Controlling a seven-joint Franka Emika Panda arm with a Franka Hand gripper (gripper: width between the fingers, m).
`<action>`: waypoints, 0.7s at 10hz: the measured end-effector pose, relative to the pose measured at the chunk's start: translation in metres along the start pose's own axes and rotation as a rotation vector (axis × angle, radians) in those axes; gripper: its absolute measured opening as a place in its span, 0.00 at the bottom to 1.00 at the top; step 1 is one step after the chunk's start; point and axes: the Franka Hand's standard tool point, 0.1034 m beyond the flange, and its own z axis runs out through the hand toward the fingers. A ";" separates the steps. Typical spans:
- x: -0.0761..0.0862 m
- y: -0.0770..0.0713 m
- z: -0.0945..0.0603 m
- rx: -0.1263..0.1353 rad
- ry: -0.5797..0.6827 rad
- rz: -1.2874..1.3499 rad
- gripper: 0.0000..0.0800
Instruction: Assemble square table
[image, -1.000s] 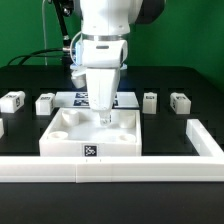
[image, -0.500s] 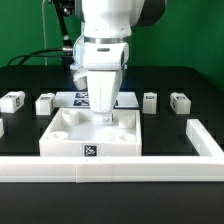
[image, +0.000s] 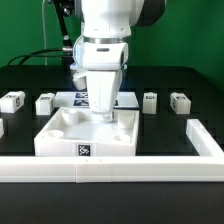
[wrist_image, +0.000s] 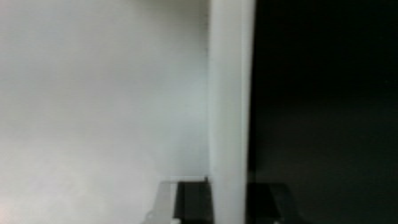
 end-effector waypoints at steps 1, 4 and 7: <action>0.000 0.000 0.000 0.000 0.000 0.000 0.07; 0.001 0.000 0.000 0.000 0.000 -0.003 0.07; 0.025 0.003 0.001 -0.007 0.004 -0.080 0.07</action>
Offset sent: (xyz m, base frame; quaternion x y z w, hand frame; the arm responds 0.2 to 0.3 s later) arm 0.0000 0.0000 0.0000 0.0000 0.0000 0.0000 1.0000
